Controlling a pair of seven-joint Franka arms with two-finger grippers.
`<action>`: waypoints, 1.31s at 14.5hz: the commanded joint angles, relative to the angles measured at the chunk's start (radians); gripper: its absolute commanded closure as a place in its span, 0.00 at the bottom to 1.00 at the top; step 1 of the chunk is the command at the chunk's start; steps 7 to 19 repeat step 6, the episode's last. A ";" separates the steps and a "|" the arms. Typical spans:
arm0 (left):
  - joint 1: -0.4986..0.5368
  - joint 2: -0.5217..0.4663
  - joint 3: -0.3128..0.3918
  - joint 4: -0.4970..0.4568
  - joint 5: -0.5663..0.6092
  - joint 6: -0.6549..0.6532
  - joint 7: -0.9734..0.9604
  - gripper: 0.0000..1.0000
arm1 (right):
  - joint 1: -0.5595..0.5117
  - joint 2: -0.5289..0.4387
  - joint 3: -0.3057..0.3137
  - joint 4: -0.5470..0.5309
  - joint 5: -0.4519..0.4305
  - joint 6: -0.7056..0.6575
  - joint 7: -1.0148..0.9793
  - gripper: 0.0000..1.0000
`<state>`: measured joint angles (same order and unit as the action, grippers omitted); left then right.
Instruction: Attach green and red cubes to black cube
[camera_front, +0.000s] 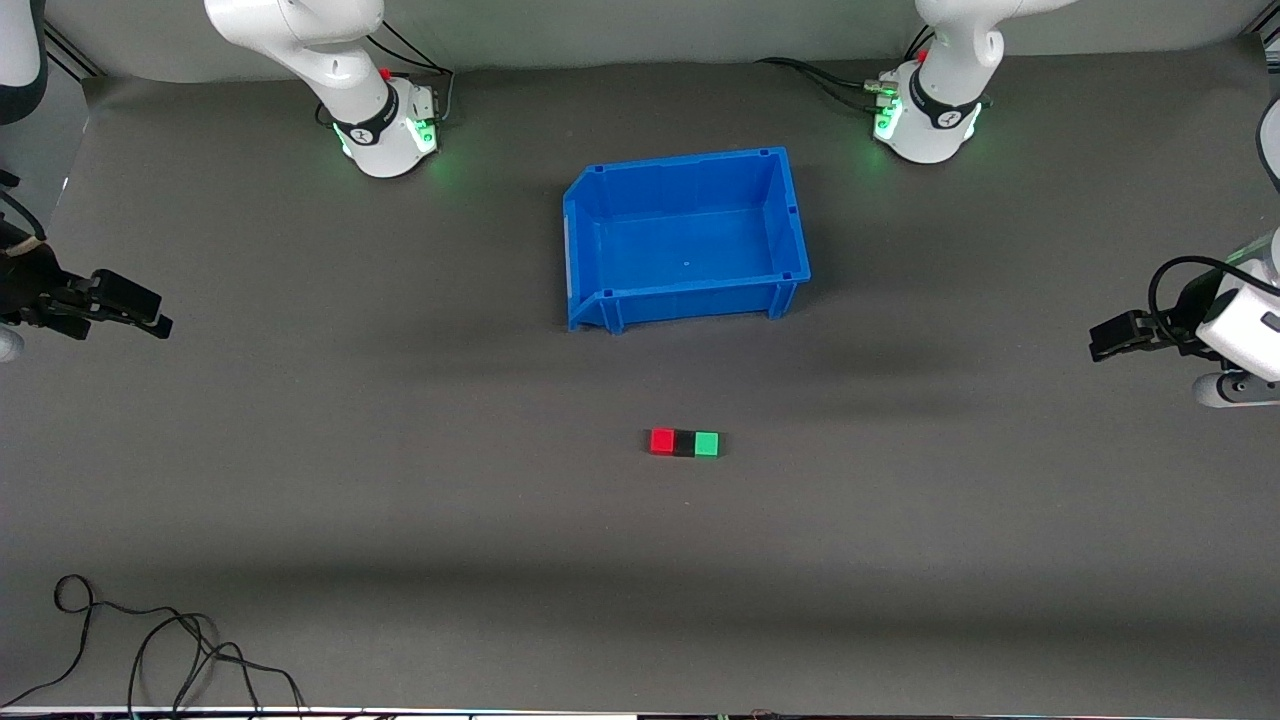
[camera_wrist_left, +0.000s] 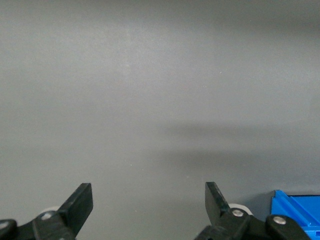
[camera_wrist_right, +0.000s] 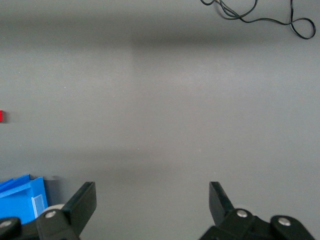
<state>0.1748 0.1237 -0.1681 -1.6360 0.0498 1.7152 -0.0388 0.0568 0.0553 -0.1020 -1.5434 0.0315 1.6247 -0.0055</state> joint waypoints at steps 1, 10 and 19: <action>0.003 0.016 0.001 0.036 -0.015 -0.028 0.072 0.00 | 0.008 -0.014 -0.002 0.000 -0.007 -0.016 -0.011 0.00; -0.001 0.022 0.001 0.038 -0.024 -0.026 0.074 0.00 | 0.008 -0.017 -0.004 -0.001 -0.007 -0.016 -0.010 0.00; -0.001 0.022 0.001 0.038 -0.024 -0.026 0.074 0.00 | 0.008 -0.017 -0.004 -0.001 -0.007 -0.016 -0.010 0.00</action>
